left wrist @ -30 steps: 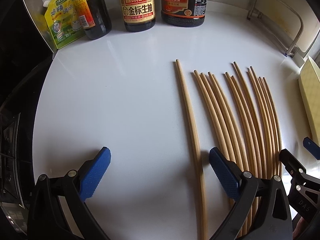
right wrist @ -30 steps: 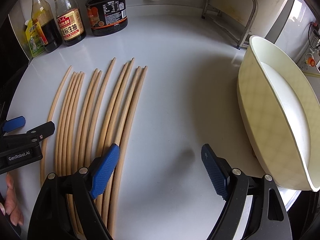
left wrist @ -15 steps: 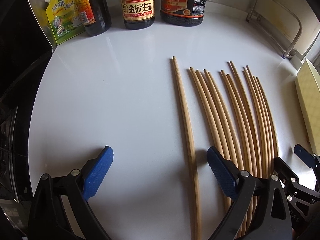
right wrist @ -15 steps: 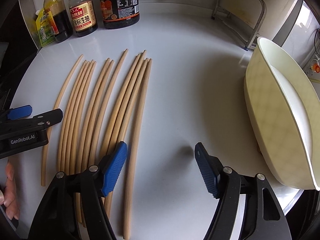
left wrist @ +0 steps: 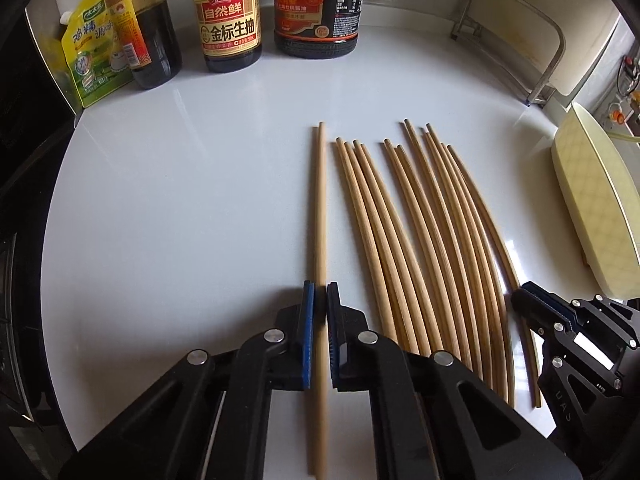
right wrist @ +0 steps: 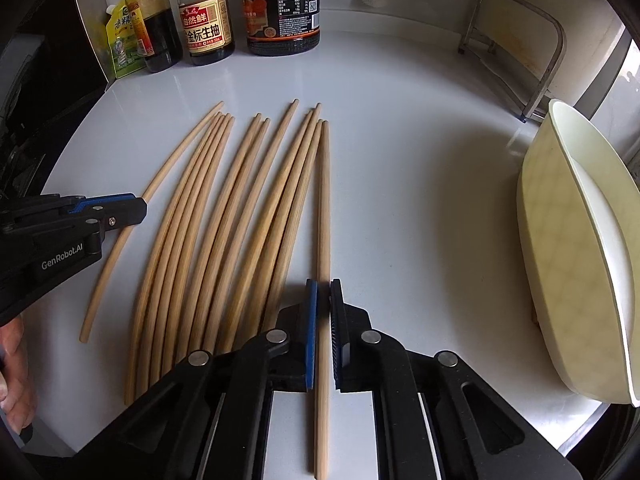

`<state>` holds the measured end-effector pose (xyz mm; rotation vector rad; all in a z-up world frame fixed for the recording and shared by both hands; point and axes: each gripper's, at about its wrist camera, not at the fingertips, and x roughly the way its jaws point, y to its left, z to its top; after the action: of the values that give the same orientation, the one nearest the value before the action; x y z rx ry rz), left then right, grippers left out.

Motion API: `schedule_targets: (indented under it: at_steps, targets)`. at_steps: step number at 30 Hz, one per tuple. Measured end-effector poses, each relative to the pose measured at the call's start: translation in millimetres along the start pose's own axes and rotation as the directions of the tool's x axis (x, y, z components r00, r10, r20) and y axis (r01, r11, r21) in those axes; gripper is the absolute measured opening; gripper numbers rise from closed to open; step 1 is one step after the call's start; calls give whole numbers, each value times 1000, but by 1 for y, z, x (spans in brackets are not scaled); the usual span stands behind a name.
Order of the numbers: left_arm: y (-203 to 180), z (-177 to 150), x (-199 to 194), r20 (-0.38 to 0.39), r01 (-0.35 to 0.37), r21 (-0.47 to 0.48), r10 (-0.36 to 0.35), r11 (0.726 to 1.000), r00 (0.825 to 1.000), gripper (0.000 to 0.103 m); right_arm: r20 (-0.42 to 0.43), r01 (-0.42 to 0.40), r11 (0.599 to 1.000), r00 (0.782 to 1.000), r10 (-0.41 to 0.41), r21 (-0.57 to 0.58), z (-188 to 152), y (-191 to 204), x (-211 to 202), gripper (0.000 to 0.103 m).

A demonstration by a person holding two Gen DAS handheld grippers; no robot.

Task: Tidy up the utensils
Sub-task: 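Carry the left tool's chopstick over the white basin while the right tool carries its own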

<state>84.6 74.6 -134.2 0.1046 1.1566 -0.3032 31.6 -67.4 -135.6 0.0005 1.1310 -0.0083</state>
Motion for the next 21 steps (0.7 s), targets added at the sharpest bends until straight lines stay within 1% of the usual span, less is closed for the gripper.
schedule_targets:
  at_steps: [4, 11, 14, 17, 21]
  targets:
    - [5, 1, -1, -30, 26, -30, -27, 999, 999, 7, -11, -38, 998, 999, 38, 45, 1, -8, -4, 6]
    - [1, 6, -24, -18, 17, -24, -17, 1000, 1000, 7, 31, -83, 994, 996, 81, 77, 6, -18, -33, 6]
    - [-8, 12, -41, 6, 25, -11, -25, 1000, 1000, 7, 61, -103, 991, 993, 97, 89, 10, -25, -50, 6]
    - [-22, 19, -57, 30, 49, 0, -49, 999, 998, 7, 90, -119, 987, 990, 109, 112, 10, -39, -69, 6]
    - [-53, 32, -75, 64, 83, 44, -86, 996, 994, 7, 121, -107, 982, 989, 89, 156, 10, -69, -91, 6]
